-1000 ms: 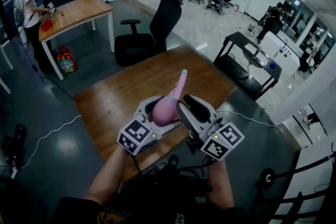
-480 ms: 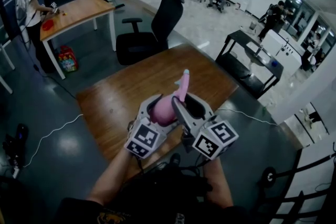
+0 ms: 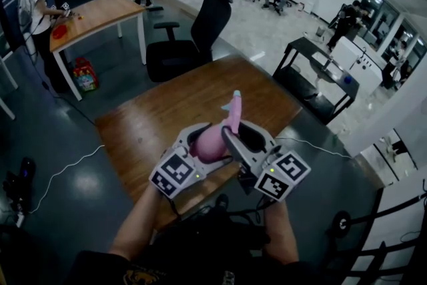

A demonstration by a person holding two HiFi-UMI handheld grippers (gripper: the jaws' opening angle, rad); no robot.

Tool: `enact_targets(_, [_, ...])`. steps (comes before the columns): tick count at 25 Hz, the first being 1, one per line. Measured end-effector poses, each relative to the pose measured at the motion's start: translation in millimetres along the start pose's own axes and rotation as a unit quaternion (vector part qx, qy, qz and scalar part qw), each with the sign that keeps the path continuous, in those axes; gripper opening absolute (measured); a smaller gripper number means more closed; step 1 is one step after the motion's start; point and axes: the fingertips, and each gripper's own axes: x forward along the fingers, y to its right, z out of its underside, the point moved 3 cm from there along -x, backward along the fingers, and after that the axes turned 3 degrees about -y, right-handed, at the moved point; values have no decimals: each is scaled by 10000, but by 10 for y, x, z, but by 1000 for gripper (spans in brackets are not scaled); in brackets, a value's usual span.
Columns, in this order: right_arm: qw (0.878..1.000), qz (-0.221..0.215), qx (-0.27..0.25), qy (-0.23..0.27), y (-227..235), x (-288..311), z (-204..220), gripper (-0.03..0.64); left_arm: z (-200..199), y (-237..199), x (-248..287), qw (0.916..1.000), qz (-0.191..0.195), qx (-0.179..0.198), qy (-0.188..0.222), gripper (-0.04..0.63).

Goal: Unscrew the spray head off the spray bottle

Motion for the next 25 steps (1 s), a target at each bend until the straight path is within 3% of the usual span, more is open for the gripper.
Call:
enact_targets(5, [9983, -575, -46, -122, -35, -107, 0, 130, -19, 147, -22, 9963, 826, -194, 110, 431])
enact_targets(14, [9870, -1603, -39, -79, -93, -238, -52, 130, -132, 331, -71, 9851, 1660, -321, 324, 431])
enact_targets(19, [9811, -1933, -27, -95, -125, -219, -68, 130, -119, 339, -107, 9831, 1771, -326, 327, 431])
enact_targets(25, [9846, -1746, -50, 91, -131, -173, -90, 132, -140, 258, -109, 9861, 1562, -338, 447, 431])
